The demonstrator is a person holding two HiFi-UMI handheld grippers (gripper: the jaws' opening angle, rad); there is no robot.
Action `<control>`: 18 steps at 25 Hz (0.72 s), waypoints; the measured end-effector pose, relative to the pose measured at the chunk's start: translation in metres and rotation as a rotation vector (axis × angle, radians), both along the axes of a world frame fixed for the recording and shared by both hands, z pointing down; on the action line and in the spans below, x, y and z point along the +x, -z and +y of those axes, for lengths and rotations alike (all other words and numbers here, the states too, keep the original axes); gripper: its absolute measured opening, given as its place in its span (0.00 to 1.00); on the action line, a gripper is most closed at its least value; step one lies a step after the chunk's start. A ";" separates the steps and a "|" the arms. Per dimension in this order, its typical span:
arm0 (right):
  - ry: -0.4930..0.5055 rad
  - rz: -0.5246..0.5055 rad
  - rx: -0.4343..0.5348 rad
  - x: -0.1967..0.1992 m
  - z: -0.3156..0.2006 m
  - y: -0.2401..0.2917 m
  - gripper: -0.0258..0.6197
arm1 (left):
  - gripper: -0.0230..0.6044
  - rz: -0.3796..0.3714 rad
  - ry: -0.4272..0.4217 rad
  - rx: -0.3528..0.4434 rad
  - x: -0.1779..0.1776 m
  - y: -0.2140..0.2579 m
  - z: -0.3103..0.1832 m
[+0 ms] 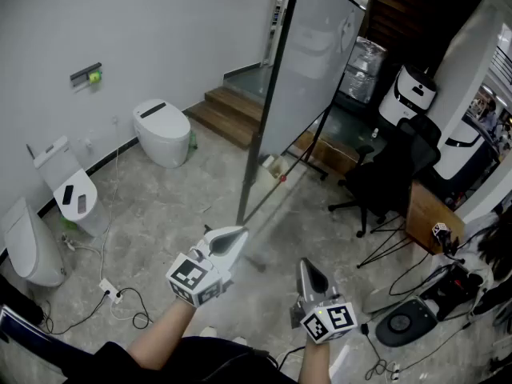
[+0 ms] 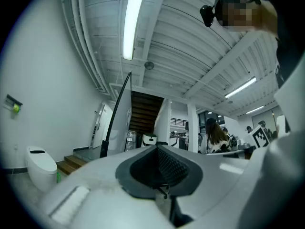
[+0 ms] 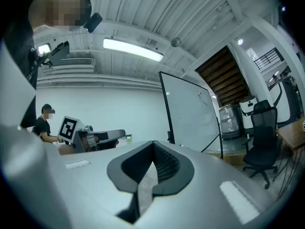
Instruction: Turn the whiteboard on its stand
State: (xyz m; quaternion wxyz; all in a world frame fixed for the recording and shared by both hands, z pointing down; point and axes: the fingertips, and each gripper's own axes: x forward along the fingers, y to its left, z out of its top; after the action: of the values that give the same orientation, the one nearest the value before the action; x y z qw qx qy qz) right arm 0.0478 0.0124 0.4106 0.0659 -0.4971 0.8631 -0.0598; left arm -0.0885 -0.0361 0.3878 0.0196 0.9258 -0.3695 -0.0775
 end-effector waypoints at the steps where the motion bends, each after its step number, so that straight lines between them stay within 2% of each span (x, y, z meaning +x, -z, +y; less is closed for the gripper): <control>1: -0.003 0.000 0.003 -0.002 -0.002 0.000 0.05 | 0.04 -0.002 -0.003 0.002 -0.001 0.000 -0.002; 9: -0.002 -0.052 0.016 0.000 -0.005 0.003 0.05 | 0.04 -0.003 0.002 -0.011 -0.008 -0.004 -0.009; 13: -0.022 -0.078 0.012 0.015 0.000 0.002 0.05 | 0.04 -0.005 -0.012 -0.010 0.000 -0.009 -0.008; 18: -0.029 -0.064 0.020 0.021 0.004 0.001 0.05 | 0.04 0.001 -0.031 -0.019 0.010 -0.007 -0.010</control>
State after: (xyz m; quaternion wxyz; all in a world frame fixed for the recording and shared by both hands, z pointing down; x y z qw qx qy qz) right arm 0.0689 0.0160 0.4096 0.0992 -0.5068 0.8538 -0.0658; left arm -0.0781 -0.0459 0.3952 0.0296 0.9311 -0.3560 -0.0741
